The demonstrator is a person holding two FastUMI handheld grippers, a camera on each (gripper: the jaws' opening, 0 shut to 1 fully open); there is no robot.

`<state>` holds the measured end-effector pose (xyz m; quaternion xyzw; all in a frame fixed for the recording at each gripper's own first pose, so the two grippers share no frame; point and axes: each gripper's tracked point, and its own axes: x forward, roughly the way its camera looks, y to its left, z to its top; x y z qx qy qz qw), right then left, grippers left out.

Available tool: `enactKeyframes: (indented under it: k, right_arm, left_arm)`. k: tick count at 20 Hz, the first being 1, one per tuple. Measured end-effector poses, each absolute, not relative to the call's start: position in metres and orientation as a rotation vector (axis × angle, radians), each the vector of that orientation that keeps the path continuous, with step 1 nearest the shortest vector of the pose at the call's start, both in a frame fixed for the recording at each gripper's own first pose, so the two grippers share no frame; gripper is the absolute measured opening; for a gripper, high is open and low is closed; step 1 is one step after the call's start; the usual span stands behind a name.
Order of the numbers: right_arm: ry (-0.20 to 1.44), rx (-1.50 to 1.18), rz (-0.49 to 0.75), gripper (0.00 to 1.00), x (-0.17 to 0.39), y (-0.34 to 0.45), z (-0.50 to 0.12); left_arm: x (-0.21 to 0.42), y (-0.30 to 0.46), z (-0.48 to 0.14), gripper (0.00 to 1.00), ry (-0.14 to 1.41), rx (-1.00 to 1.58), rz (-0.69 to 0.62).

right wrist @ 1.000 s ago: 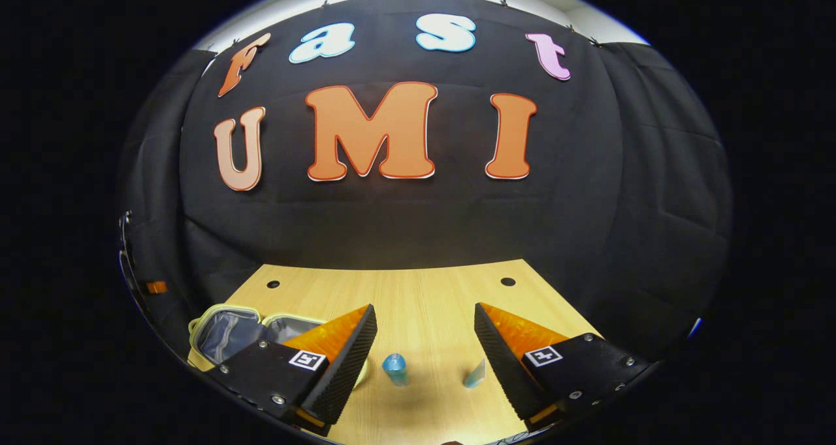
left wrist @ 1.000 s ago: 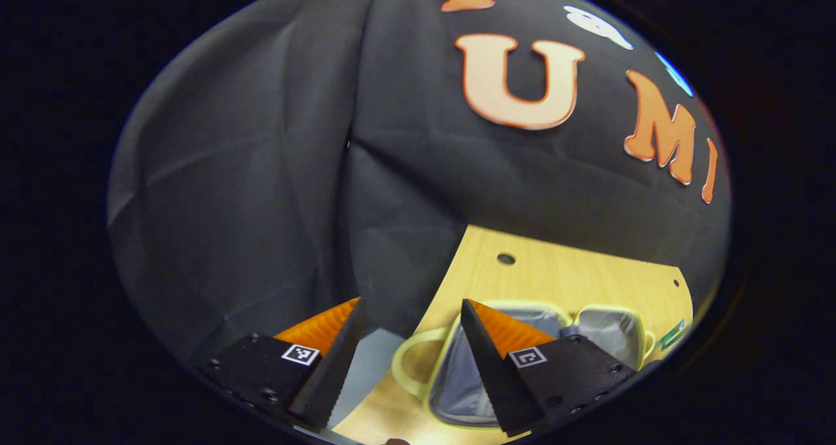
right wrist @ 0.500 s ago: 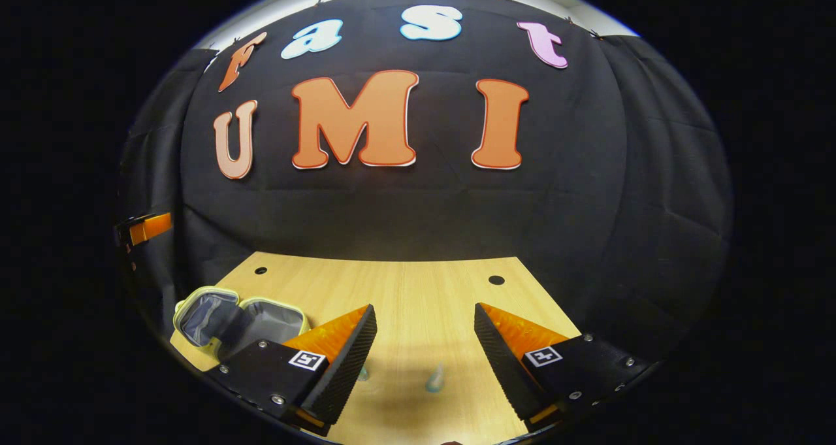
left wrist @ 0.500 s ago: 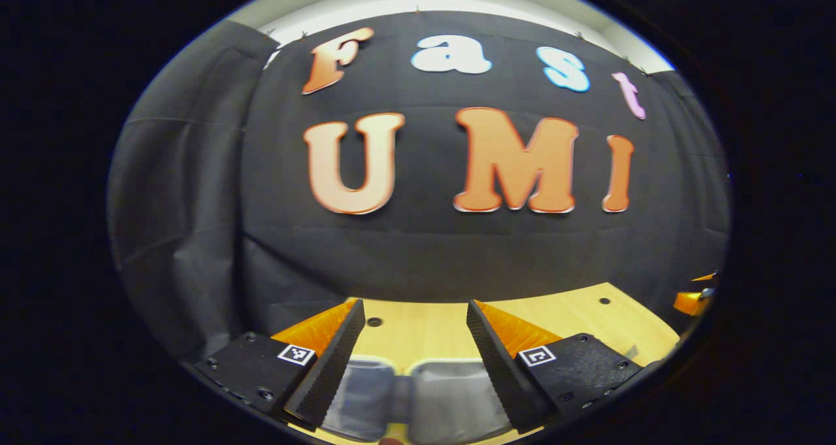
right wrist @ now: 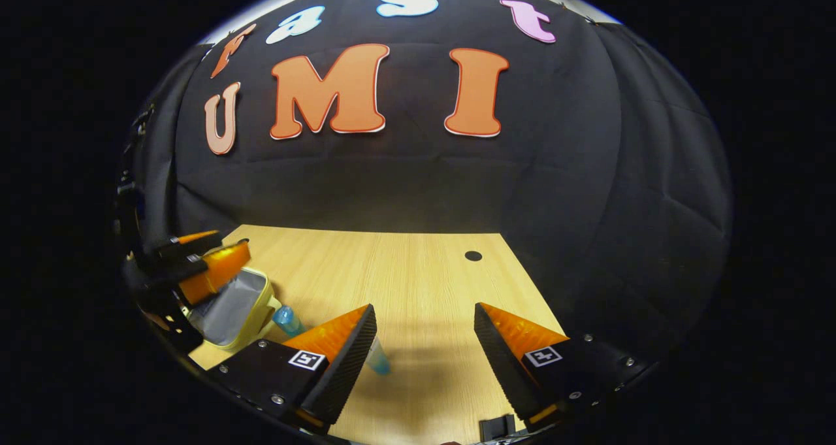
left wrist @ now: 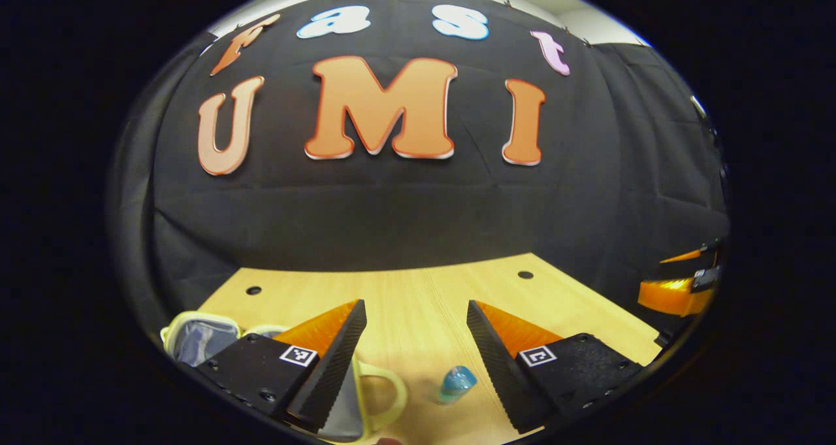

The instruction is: First open the suitcase, pack the skin care products into it, and then close the suitcase.

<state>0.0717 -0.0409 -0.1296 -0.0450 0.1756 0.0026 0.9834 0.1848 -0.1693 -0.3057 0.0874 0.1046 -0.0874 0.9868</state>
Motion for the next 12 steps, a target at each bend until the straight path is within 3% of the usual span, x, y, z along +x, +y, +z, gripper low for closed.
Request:
enactKeyframes:
  k: [8,12]
  right_arm:
    - [0.425,-0.108,0.0,0.95,0.079,-0.081,-0.161]
    - [0.458,-0.107,0.006,0.95,0.08,-0.08,-0.177]
  left_arm:
    - [0.198,-0.171,-0.431,0.96,0.398,0.216,-0.094]
    - [0.203,-0.168,-0.461,0.97,0.45,0.228,-0.069]
